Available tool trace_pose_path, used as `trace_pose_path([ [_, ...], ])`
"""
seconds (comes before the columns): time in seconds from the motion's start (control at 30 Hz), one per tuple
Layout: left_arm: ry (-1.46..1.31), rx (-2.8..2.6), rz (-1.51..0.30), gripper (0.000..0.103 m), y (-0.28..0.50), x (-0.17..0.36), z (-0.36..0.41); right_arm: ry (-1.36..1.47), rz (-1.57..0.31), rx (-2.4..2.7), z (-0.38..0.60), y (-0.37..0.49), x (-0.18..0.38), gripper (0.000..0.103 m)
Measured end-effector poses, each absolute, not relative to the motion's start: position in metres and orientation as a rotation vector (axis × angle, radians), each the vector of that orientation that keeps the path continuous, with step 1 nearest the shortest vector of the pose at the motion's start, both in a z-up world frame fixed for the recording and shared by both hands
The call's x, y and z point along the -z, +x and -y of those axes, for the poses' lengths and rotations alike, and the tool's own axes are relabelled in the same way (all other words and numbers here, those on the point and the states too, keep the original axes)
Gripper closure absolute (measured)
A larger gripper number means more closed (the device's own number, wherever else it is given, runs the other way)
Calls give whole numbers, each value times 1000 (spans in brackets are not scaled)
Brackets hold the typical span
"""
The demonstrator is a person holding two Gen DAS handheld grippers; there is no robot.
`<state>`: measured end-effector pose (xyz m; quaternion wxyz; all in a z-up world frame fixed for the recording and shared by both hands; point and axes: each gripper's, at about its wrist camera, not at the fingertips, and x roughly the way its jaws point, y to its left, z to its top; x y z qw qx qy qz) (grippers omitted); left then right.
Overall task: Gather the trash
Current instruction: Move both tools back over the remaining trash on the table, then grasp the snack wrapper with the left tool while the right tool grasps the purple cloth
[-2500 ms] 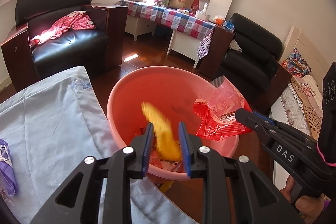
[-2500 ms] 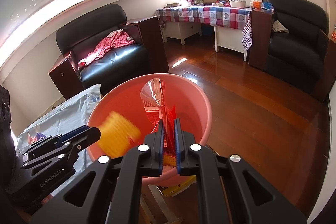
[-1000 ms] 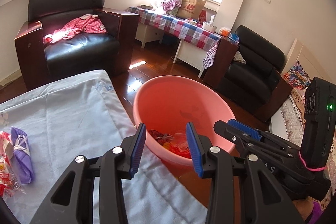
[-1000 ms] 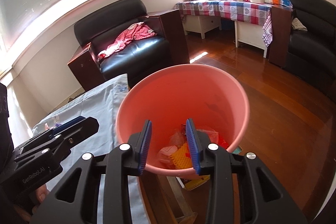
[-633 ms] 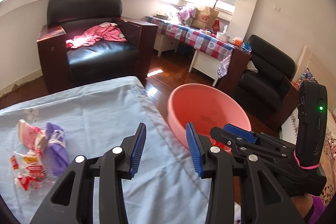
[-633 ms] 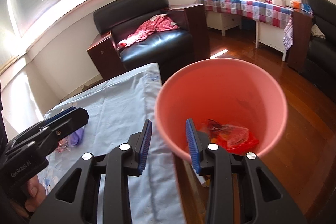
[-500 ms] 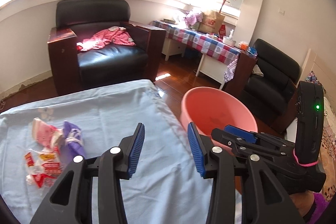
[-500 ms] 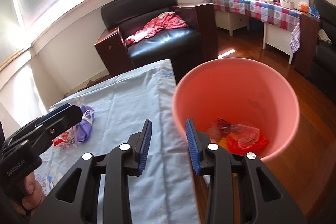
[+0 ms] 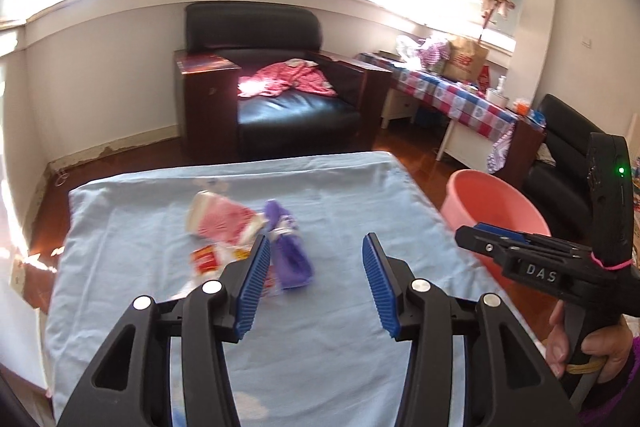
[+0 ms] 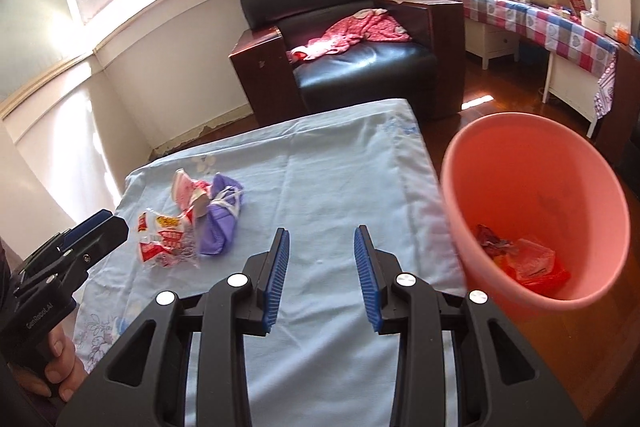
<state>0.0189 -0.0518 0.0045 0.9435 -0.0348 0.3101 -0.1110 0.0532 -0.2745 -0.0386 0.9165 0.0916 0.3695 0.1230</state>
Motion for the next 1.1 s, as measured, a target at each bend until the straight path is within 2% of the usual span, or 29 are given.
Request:
trace_pose_path([
  [0.3,-138,99,-694,56,24,21,-7,128,-806,-339,232,59,49,69],
  [0.87,-155,77,-779,57,62,60,-11,146,-872,-367,223,66,64,69],
  [0.9,-156,77,-780,58,63,62,-12,143,-874,-372,220,66,65,69],
  [1.03,-148,96,-779,81,63,64,-10,123,-879,-393,210,69,65,69],
  [1.1,-147,105,-778,84,62,65,-10,117,-881,-406,204,71,63,69],
])
